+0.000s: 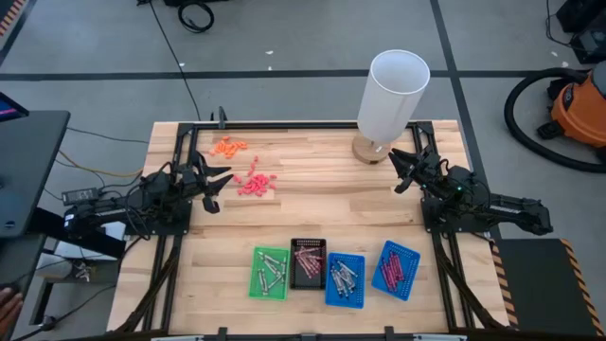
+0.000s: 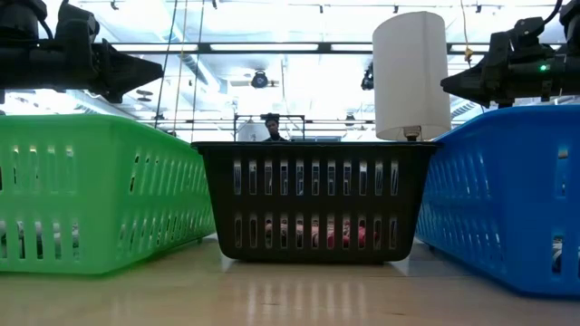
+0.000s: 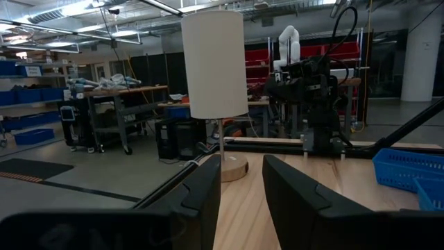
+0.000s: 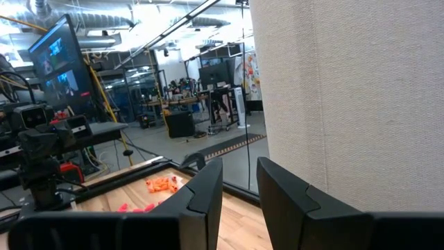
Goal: Sort crayons
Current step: Return to Home Position
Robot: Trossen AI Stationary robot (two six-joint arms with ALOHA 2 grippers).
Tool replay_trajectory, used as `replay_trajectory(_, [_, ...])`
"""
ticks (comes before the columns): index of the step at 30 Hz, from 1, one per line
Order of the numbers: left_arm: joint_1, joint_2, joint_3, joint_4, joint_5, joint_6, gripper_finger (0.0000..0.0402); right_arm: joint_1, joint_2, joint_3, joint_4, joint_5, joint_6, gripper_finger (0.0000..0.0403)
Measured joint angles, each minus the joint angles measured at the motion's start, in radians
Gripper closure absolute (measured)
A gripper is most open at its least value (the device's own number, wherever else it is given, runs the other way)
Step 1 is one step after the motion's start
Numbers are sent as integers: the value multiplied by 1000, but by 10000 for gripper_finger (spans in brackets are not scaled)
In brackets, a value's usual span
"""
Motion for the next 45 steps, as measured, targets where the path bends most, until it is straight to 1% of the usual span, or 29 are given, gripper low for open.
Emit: replay_trajectory(45, [0, 0, 0, 0, 0, 0, 285, 0, 0, 0, 0, 0, 0, 304])
